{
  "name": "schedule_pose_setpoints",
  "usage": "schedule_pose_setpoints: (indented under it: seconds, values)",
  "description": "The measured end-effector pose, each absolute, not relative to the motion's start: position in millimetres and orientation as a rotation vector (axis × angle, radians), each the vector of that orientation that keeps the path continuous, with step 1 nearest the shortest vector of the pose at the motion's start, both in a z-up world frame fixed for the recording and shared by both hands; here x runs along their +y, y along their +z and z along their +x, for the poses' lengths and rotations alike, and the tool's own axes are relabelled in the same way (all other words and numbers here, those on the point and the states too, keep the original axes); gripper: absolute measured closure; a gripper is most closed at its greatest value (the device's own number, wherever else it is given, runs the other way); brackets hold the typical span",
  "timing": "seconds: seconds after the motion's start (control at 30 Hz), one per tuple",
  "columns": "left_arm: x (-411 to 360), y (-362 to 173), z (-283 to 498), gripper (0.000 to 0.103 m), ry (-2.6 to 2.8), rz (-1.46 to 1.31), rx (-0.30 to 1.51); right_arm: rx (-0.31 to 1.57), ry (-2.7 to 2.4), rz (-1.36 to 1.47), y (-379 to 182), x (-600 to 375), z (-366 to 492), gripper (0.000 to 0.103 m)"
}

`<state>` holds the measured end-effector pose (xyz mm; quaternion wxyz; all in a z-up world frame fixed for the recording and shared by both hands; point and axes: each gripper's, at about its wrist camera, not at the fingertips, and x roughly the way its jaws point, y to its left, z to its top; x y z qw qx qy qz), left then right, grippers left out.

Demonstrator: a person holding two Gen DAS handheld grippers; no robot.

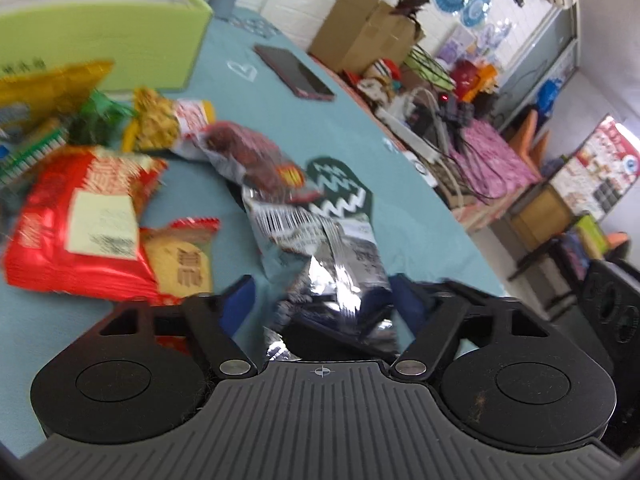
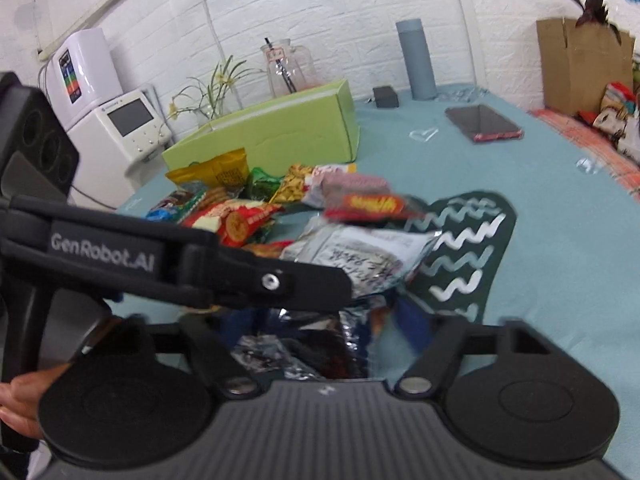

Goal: Organize snacks
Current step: 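Grasp the silver foil snack bag with the left tool, then lower the foil bag into the green box and open the left tool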

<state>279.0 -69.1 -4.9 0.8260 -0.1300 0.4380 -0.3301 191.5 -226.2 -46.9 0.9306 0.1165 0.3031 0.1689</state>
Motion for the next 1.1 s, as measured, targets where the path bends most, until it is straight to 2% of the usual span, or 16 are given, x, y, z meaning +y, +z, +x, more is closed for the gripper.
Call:
schedule_pose_setpoints:
  seconds: [0.03,0.1,0.27,0.4,0.67,0.9,0.97,1.0,1.07,1.1]
  values:
    - [-66.4,-6.2,278.5,0.058,-0.707,-0.29,0.93,0.618,0.355,0.246,-47.6,-227.3,190.3,0.033]
    - [-61.2,-2.6,274.0,0.074,-0.712,-0.28,0.912,0.612,0.361,0.251,-42.3,-226.4,185.7,0.035]
    - [-42.8,24.7,266.3,0.073,-0.732,-0.289,0.849,0.555,0.381,0.188,-10.8,-209.5,182.3,0.034]
    - [-23.0,60.4,286.1,0.072,-0.702,-0.266,0.758,0.492,0.442,0.112,22.6,-190.2,220.9,0.032]
    - [6.6,107.4,414.4,0.072,-0.527,-0.175,0.656,0.453,0.537,-0.015,65.1,-143.6,380.9,0.033]
    - [28.9,82.9,515.3,0.074,-0.46,-0.222,0.723,0.561,0.585,0.007,45.9,-121.5,485.4,0.032]
    - [34.3,72.3,530.7,0.068,-0.437,-0.233,0.73,0.587,0.588,0.002,34.6,-117.7,498.7,0.03]
    - [36.7,67.9,534.5,0.057,-0.428,-0.233,0.722,0.59,0.587,0.001,31.1,-116.8,502.2,0.022]
    - [43.9,64.5,536.3,0.042,-0.399,-0.241,0.699,0.571,0.569,-0.002,31.9,-118.6,502.8,0.016]
    - [47.3,64.5,533.8,0.039,-0.395,-0.25,0.689,0.555,0.561,-0.001,35.5,-121.0,499.6,0.014]
